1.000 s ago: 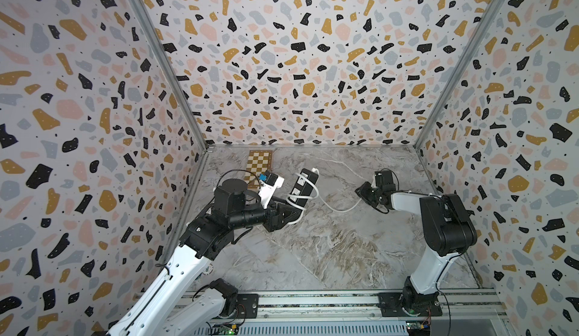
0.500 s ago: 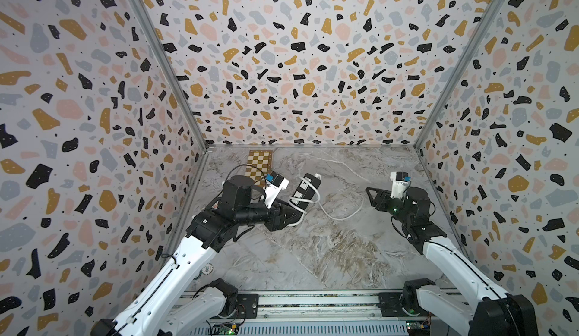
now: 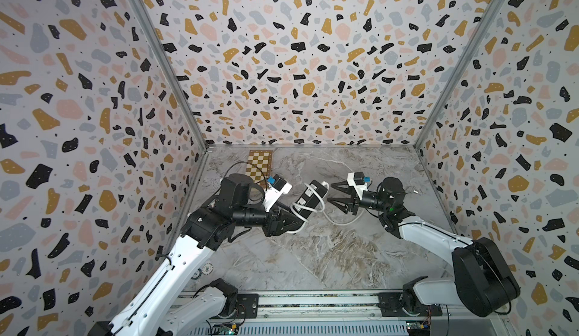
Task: Unwrap the cord wrapped around the power strip
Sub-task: Unwrap the power cord from the power strip.
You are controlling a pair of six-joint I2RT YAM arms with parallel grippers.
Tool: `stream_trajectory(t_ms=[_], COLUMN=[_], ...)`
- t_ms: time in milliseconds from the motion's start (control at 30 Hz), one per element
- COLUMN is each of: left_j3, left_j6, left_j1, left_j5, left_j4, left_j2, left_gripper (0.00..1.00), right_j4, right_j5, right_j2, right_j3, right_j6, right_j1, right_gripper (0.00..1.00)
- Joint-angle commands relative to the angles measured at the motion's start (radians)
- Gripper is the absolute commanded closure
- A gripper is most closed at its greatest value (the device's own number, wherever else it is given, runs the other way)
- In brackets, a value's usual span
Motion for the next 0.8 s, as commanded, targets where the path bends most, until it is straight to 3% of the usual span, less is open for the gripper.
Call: stream_trajectory(t_ms=[0, 133, 233, 333, 500, 633, 767], left_j3=[0.029, 0.032, 0.030, 0.032, -0.018, -0.065, -0.077], left_j6=[0.026, 0.030, 0.030, 0.029, 0.002, -0.031, -0.029], left_j1=[0.007, 0.007, 0.007, 0.007, 0.007, 0.007, 0.007], left_j5=[0.058, 0.055, 0.059, 0.058, 0.037, 0.047, 0.034], left_j4=[0.054, 0.046, 0.045, 0.025, 0.017, 0.040, 0.039], left_j2=[-0.007, -0.011, -0.012, -0.021, -0.084, -0.117, -0.117], left_gripper=[1.00, 1.00, 1.00, 1.00, 1.00, 1.00, 1.00], right_j4=[0.003, 0.050, 0.124, 0.217, 0.206, 0.079, -0.229], right_j5=[-0.088, -0.092, -0.082, -0.077, -0.070, -0.008, 0.105], right_j2=[0.036, 0.113, 0.176, 0.234, 0.251, 0.198, 0.100], right_j3=[0.076, 0.111, 0.137, 0.167, 0.209, 0.261, 0.356], right_j6=[-0.102, -0.077, -0.026, 0.044, 0.050, -0.006, -0.193], right_j1=[0.032, 0.065, 0.076, 0.079, 0.082, 0.070, 0.066], right_gripper=[0.37, 0.39, 0.47, 0.64, 0.92, 1.00, 1.00])
